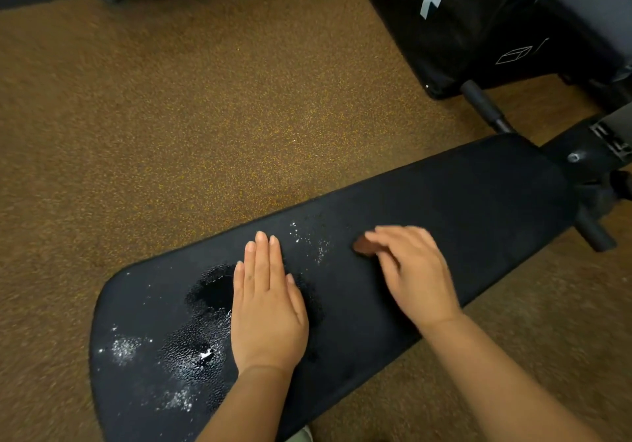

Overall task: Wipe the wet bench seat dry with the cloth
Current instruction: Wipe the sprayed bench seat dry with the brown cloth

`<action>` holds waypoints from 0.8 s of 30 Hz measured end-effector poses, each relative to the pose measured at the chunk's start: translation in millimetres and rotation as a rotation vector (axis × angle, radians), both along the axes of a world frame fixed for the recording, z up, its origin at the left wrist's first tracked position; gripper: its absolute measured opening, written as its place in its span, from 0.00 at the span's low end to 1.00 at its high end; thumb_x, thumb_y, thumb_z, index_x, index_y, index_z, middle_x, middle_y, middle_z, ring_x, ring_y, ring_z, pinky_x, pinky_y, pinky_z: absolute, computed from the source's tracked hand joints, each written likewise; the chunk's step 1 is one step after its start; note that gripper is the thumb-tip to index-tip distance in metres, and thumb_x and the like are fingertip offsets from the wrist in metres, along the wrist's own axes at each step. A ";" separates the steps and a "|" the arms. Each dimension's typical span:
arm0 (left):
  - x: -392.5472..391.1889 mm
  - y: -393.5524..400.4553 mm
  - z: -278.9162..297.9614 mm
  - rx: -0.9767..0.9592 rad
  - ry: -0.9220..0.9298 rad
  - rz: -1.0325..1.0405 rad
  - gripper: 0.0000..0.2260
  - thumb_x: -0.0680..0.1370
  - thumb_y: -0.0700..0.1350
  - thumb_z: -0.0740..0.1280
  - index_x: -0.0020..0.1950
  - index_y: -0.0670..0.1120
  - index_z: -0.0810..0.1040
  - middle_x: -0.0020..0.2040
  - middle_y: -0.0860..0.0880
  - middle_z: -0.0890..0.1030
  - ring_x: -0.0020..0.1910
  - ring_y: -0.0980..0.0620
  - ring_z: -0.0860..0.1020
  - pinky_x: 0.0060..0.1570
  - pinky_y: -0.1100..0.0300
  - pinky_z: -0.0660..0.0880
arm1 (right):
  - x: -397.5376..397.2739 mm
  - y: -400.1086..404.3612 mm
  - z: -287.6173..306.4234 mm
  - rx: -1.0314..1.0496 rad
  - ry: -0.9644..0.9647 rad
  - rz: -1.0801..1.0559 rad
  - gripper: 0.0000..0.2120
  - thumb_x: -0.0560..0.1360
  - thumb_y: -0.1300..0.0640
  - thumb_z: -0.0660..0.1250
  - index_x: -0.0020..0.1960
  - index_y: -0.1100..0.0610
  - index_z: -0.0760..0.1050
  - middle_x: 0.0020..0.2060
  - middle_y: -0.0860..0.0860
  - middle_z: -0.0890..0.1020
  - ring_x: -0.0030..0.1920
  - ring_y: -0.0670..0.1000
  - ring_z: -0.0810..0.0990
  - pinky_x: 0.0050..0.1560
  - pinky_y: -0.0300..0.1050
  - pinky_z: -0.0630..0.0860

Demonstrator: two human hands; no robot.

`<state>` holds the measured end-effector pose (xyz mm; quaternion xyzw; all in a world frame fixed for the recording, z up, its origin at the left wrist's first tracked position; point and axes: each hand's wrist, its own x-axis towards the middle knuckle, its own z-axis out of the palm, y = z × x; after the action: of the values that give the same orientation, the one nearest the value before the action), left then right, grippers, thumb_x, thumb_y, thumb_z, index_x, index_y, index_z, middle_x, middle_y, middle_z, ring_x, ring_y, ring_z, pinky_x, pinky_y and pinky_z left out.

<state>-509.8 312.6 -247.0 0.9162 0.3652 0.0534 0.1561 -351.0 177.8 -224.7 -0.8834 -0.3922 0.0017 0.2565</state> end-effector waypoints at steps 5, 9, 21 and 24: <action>0.1 0.9 -3.4 -0.001 -0.007 -0.008 0.25 0.79 0.46 0.49 0.76 0.41 0.56 0.77 0.45 0.55 0.76 0.49 0.51 0.73 0.53 0.47 | -57.0 47.2 -6.1 0.073 0.030 0.117 0.12 0.74 0.63 0.63 0.54 0.56 0.81 0.52 0.50 0.82 0.51 0.54 0.78 0.57 0.46 0.73; 0.9 6.5 4.3 -0.072 -0.113 0.011 0.25 0.79 0.47 0.49 0.76 0.43 0.59 0.76 0.47 0.57 0.75 0.52 0.50 0.73 0.56 0.45 | -48.5 -0.1 1.7 0.042 0.033 0.253 0.13 0.73 0.65 0.67 0.55 0.54 0.81 0.54 0.48 0.82 0.54 0.52 0.79 0.60 0.43 0.72; 14.6 23.1 -3.7 0.034 -0.014 0.028 0.25 0.80 0.47 0.48 0.76 0.41 0.56 0.77 0.45 0.55 0.76 0.48 0.50 0.73 0.52 0.48 | -42.4 44.8 -7.2 0.079 0.010 0.246 0.12 0.74 0.63 0.68 0.56 0.56 0.81 0.55 0.50 0.81 0.53 0.53 0.78 0.59 0.45 0.73; 15.0 22.8 -1.3 0.037 0.002 0.025 0.25 0.80 0.47 0.48 0.76 0.41 0.56 0.77 0.45 0.55 0.76 0.48 0.50 0.73 0.52 0.48 | -7.4 12.1 0.4 0.033 -0.004 0.223 0.13 0.73 0.65 0.69 0.56 0.54 0.81 0.55 0.49 0.82 0.54 0.52 0.79 0.63 0.40 0.70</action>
<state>-494.7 335.4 -248.3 0.9144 0.3757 0.0612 0.1380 -358.4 189.8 -224.2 -0.8298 -0.4888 0.0218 0.2686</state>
